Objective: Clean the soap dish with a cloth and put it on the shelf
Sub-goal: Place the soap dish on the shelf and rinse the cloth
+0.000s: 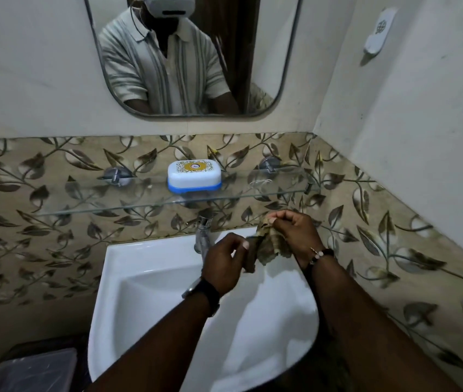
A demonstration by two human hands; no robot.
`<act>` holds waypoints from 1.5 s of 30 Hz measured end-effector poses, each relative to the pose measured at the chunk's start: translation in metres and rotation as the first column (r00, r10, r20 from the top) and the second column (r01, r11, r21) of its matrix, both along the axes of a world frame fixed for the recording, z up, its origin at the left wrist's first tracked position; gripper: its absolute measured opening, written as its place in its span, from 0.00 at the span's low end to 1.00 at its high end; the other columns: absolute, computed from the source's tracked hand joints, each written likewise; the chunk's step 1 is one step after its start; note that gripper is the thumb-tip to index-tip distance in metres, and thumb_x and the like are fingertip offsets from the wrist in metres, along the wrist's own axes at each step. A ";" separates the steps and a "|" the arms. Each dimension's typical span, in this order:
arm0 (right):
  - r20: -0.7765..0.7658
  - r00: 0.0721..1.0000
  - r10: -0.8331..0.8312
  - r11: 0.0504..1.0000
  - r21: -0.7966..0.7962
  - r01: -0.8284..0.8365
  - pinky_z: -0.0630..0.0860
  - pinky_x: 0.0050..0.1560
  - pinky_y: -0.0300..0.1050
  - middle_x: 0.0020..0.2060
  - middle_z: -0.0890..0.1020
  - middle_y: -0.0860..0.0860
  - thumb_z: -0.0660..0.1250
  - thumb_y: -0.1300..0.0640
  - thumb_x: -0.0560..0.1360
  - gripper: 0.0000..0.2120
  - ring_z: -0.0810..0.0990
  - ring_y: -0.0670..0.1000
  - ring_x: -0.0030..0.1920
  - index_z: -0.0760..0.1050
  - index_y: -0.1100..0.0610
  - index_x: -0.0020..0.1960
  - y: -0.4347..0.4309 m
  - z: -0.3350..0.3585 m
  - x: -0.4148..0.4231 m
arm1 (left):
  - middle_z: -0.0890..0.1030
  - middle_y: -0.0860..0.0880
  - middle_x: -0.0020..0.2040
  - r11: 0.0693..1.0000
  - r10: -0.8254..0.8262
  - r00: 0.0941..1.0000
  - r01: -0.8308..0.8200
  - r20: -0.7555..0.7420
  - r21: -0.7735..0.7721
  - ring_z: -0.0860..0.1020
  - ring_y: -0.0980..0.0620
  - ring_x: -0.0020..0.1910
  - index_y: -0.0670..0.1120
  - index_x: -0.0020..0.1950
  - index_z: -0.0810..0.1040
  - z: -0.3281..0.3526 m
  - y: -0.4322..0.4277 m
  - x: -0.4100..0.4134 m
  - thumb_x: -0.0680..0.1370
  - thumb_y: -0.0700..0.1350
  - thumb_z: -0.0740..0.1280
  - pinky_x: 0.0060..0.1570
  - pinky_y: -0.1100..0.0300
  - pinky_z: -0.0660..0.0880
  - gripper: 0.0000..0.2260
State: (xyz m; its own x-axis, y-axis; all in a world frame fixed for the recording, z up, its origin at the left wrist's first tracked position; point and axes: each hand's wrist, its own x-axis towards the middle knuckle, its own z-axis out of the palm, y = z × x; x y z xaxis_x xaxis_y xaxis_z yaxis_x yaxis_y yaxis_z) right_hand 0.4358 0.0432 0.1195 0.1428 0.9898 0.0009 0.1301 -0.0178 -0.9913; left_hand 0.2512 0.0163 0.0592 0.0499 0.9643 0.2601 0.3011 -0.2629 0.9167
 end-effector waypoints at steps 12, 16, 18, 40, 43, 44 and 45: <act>0.333 0.845 0.419 0.908 -0.157 -0.388 0.80 0.45 0.43 0.42 0.83 0.50 0.80 0.64 0.67 0.17 0.81 0.46 0.42 0.83 0.58 0.54 -0.028 0.019 0.013 | 0.80 0.51 0.36 0.933 0.174 0.915 -0.036 0.363 -0.357 0.75 0.50 0.41 0.51 0.36 0.79 0.041 -0.001 -0.058 0.80 0.45 0.65 0.44 0.57 0.71 0.12; 0.404 0.837 0.369 0.924 -0.065 -0.376 0.79 0.40 0.41 0.36 0.84 0.54 0.74 0.62 0.75 0.03 0.82 0.47 0.36 0.83 0.61 0.44 -0.029 0.019 0.009 | 0.81 0.52 0.35 0.946 0.098 0.947 0.007 0.307 -0.323 0.77 0.52 0.39 0.50 0.39 0.77 0.048 -0.005 -0.083 0.81 0.49 0.66 0.43 0.57 0.74 0.12; 0.378 0.849 0.369 0.924 -0.052 -0.379 0.77 0.38 0.37 0.31 0.83 0.49 0.72 0.62 0.77 0.07 0.81 0.44 0.33 0.81 0.59 0.39 -0.029 0.019 0.004 | 0.81 0.56 0.31 0.948 0.053 0.957 0.041 0.285 -0.315 0.76 0.57 0.32 0.47 0.41 0.76 0.054 -0.009 -0.089 0.83 0.50 0.65 0.33 0.64 0.73 0.12; 0.479 0.871 0.107 0.994 -0.031 -0.104 0.78 0.61 0.51 0.63 0.79 0.52 0.75 0.64 0.72 0.37 0.78 0.55 0.63 0.66 0.48 0.76 -0.032 -0.013 -0.056 | 0.81 0.41 0.42 0.872 0.136 0.949 0.021 0.283 -0.489 0.78 0.45 0.35 0.57 0.62 0.77 0.033 -0.019 -0.110 0.78 0.35 0.69 0.31 0.56 0.72 0.19; 0.714 0.694 0.095 0.974 0.076 -0.212 0.80 0.49 0.51 0.56 0.84 0.59 0.71 0.64 0.73 0.41 0.83 0.59 0.51 0.57 0.43 0.79 -0.041 0.005 -0.073 | 0.77 0.41 0.40 0.860 0.122 0.944 0.054 0.306 -0.508 0.72 0.48 0.28 0.51 0.54 0.81 0.039 -0.020 -0.101 0.81 0.40 0.65 0.26 0.60 0.64 0.08; 0.765 0.637 0.100 0.958 0.100 -0.270 0.80 0.47 0.52 0.52 0.84 0.59 0.69 0.64 0.74 0.43 0.82 0.60 0.49 0.53 0.41 0.80 -0.046 0.009 -0.081 | 0.78 0.40 0.41 0.847 0.111 0.928 0.099 0.357 -0.522 0.72 0.48 0.28 0.48 0.50 0.82 0.042 -0.021 -0.097 0.82 0.46 0.65 0.26 0.61 0.64 0.06; 0.810 0.577 0.106 0.936 0.115 -0.334 0.79 0.46 0.52 0.50 0.84 0.59 0.69 0.63 0.74 0.44 0.82 0.60 0.48 0.50 0.40 0.80 -0.053 0.012 -0.088 | 0.79 0.39 0.43 0.830 0.097 0.904 0.158 0.417 -0.536 0.75 0.46 0.31 0.46 0.48 0.82 0.044 -0.023 -0.093 0.83 0.53 0.64 0.27 0.60 0.66 0.13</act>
State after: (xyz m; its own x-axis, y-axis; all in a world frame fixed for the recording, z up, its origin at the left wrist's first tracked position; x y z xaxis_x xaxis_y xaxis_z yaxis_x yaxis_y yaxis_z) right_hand 0.3477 -0.0098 0.1311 -0.2485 0.9409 0.2301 0.8200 0.3308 -0.4671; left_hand 0.1581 -0.0067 0.1036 0.0940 0.9478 -0.3047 -0.1341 0.3153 0.9395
